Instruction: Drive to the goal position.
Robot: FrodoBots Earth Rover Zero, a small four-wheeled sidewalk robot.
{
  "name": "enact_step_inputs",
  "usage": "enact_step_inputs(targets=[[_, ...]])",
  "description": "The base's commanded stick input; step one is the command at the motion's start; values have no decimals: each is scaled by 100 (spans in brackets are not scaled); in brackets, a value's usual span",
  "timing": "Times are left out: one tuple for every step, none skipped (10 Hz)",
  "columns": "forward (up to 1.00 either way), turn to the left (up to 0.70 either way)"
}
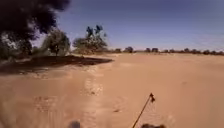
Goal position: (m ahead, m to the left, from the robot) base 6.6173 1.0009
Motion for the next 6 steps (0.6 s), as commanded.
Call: enact_step_inputs(targets=[[100,0],[100,0],[100,0],[100,0],[100,0],[100,0]])
